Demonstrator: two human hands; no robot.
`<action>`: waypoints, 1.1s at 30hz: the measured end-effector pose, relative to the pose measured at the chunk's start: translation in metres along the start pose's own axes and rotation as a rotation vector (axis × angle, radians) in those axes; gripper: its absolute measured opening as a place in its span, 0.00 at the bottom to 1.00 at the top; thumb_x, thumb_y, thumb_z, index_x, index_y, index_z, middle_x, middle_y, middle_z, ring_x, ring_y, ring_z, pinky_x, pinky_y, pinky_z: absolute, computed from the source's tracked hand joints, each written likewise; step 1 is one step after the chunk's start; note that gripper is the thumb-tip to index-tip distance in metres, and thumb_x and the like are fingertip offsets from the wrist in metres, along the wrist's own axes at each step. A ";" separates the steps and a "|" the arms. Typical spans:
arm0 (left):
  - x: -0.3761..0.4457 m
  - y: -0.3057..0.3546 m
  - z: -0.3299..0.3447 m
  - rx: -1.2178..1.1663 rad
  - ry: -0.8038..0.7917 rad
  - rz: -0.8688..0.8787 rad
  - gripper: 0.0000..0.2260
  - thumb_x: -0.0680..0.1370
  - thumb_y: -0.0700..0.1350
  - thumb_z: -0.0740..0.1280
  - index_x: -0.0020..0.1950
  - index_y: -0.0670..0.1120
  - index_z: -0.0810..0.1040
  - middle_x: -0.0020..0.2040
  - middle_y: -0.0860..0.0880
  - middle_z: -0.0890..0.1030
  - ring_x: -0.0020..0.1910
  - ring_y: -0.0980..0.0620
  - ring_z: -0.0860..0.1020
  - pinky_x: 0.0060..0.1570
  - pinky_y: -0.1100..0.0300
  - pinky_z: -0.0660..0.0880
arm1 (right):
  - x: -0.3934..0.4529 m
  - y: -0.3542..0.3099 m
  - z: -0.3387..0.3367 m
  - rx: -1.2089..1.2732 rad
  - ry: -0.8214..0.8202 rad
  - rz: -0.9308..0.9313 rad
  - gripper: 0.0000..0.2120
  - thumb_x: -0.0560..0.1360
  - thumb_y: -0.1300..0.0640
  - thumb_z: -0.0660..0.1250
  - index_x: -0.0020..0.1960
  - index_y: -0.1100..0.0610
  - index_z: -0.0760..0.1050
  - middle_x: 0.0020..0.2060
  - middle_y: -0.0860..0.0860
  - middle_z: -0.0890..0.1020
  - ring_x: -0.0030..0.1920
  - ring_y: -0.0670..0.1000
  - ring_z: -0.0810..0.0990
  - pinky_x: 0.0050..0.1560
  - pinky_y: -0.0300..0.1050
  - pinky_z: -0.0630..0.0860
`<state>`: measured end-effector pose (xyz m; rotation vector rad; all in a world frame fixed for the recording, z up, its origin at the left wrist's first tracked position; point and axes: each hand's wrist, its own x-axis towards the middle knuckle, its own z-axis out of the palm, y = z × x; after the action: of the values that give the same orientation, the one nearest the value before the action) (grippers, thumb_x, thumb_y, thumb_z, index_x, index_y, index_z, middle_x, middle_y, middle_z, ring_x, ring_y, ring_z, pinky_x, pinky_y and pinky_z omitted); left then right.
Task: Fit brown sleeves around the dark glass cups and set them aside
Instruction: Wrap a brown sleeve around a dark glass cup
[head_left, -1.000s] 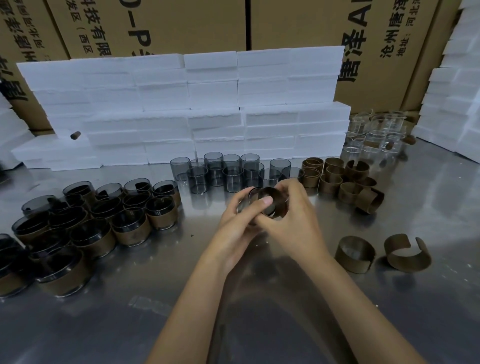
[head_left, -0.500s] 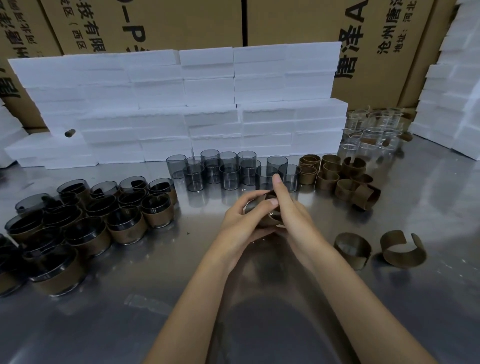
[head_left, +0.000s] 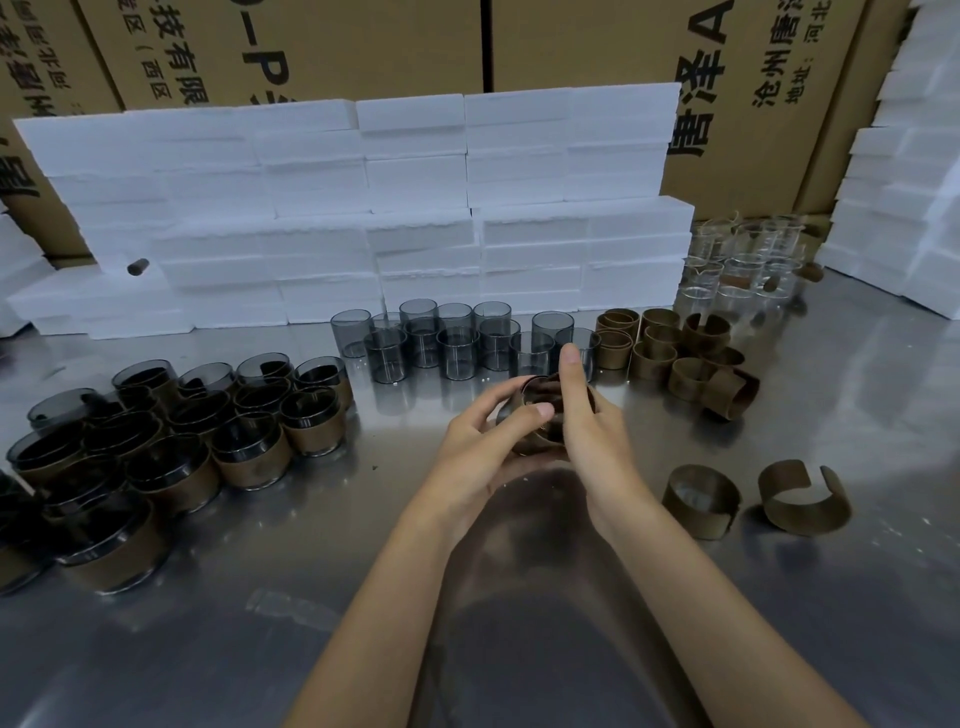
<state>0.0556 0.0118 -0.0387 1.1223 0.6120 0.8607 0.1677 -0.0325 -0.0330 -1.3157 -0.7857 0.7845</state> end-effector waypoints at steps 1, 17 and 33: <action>0.000 0.000 0.000 -0.013 -0.005 -0.003 0.21 0.72 0.44 0.76 0.64 0.47 0.81 0.57 0.39 0.85 0.58 0.39 0.84 0.53 0.46 0.83 | 0.000 0.000 0.000 0.018 0.012 0.012 0.25 0.74 0.26 0.59 0.43 0.42 0.86 0.41 0.45 0.88 0.43 0.42 0.86 0.46 0.43 0.79; -0.001 0.000 0.005 -0.003 0.088 -0.030 0.20 0.76 0.48 0.76 0.62 0.37 0.81 0.54 0.38 0.86 0.51 0.45 0.86 0.58 0.41 0.81 | 0.005 -0.001 0.000 0.121 0.141 0.081 0.28 0.79 0.36 0.64 0.52 0.63 0.81 0.47 0.60 0.87 0.53 0.60 0.86 0.61 0.61 0.80; 0.001 0.003 0.004 -0.006 0.402 -0.059 0.16 0.83 0.53 0.64 0.39 0.48 0.79 0.32 0.51 0.83 0.31 0.55 0.81 0.34 0.62 0.76 | -0.001 0.003 0.008 0.307 -0.117 0.244 0.07 0.77 0.55 0.71 0.42 0.54 0.86 0.41 0.48 0.87 0.45 0.47 0.82 0.55 0.46 0.78</action>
<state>0.0582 0.0109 -0.0346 0.9249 0.9685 1.0451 0.1600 -0.0284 -0.0350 -1.1062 -0.5738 1.1378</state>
